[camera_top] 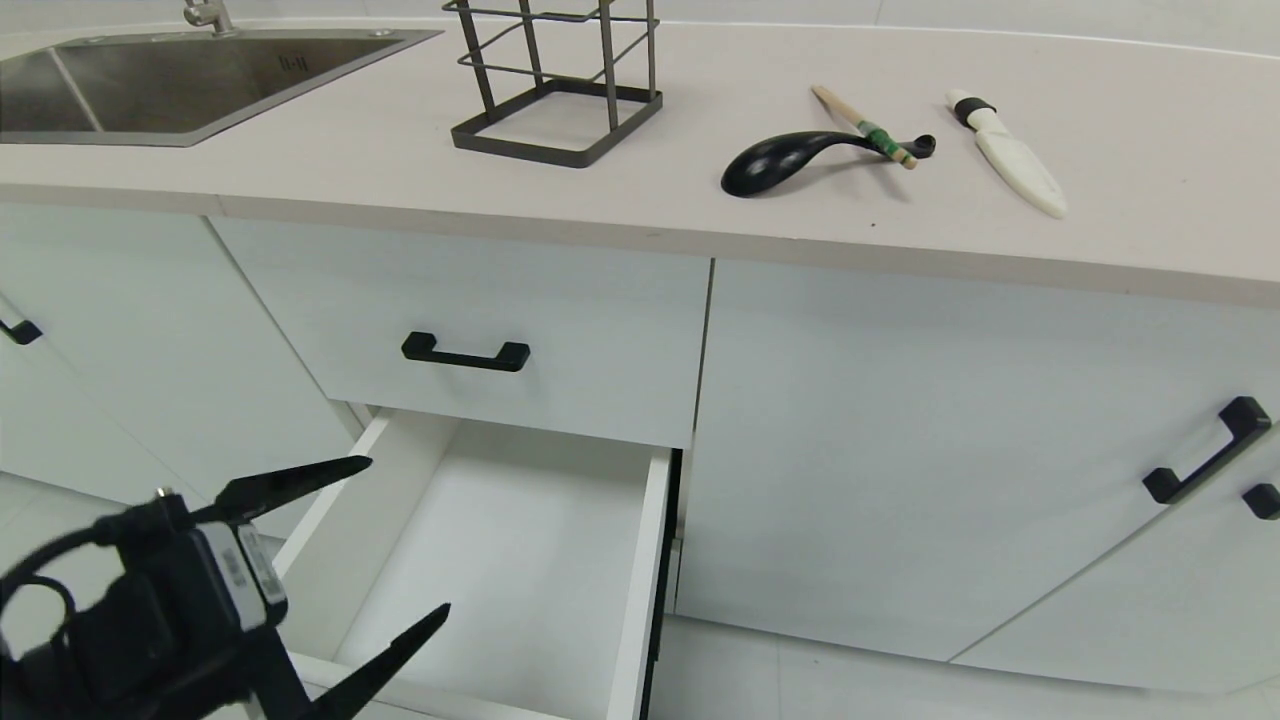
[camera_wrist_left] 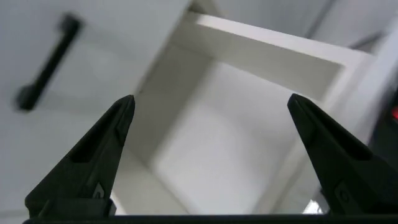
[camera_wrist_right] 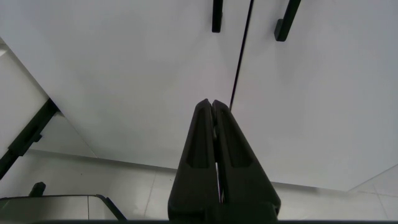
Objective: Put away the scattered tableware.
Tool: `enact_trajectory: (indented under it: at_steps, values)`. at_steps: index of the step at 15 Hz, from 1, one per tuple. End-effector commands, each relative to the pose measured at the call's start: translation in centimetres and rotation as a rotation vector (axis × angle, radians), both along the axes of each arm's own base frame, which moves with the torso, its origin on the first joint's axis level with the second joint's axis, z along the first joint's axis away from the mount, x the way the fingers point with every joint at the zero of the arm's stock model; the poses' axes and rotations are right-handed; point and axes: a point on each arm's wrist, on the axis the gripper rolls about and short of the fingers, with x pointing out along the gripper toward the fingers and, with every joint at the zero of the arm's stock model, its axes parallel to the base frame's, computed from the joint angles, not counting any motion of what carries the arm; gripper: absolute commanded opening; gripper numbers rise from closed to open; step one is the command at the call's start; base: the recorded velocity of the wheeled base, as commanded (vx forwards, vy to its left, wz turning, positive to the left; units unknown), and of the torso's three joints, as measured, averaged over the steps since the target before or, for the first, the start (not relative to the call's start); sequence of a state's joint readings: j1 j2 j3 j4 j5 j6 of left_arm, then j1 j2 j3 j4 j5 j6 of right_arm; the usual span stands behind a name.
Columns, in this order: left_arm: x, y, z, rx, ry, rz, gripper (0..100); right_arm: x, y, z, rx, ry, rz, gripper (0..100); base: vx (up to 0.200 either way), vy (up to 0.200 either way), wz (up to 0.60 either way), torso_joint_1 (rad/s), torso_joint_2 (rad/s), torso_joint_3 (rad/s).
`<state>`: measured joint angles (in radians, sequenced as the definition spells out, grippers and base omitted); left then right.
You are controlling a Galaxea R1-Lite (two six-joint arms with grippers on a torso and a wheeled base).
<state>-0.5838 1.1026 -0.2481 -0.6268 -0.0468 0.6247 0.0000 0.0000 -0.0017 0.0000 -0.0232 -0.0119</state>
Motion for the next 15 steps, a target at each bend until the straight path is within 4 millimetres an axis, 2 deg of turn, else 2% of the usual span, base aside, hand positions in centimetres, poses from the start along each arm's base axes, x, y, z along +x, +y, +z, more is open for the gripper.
enact_trajectory:
  at_steps: [1,4,6,7,8,9,10,11,13,15]
  values:
    - [-0.4,0.9,2.3,-0.149,0.033,0.107,100,0.0,0.0,0.0,0.000,0.002,-0.001,0,0.000,0.000,0.00,0.000,0.00,0.000]
    - [0.6,1.4,3.2,-0.374,0.264,0.240,100,0.0,0.0,0.0,0.000,0.002,-0.001,0,0.000,0.000,0.00,0.000,0.00,0.000]
    - [1.5,1.4,3.3,-0.429,0.363,0.225,100,0.0,0.0,0.0,0.000,0.002,0.000,0,0.000,0.000,0.00,0.000,0.00,0.000]
    - [1.9,1.6,3.0,-0.439,0.407,0.165,100,0.0,0.0,0.0,0.000,0.002,0.000,0,0.000,0.000,0.00,0.000,0.00,0.000]
    - [1.7,1.7,2.8,-0.462,0.488,-0.047,100,0.0,0.0,0.0,0.000,0.002,0.000,0,0.000,0.000,0.00,0.000,0.00,0.000]
    - [1.6,2.1,2.8,-0.474,0.519,-0.169,100,0.0,0.0,0.0,0.000,0.002,-0.001,0,0.000,0.000,0.00,0.000,0.00,0.000]
    - [1.6,2.1,2.8,-0.474,0.519,-0.169,100,0.0,0.0,0.0,0.000,0.002,-0.001,0,0.000,0.000,0.00,0.000,0.00,0.000]
    - [2.1,4.1,2.0,-0.465,0.405,-0.182,100,0.0,0.0,0.0,0.000,0.002,0.000,0,0.000,0.000,0.00,0.000,0.00,0.000]
    - [1.5,5.2,1.6,-0.447,0.263,-0.138,100,0.0,0.0,0.0,0.000,0.002,0.000,0,0.000,0.000,0.00,0.000,0.00,0.000]
    - [-0.9,6.1,1.8,-0.451,0.089,-0.093,100,0.0,0.0,0.0,0.000,0.002,0.000,0,0.000,0.000,0.00,0.000,0.00,0.000]
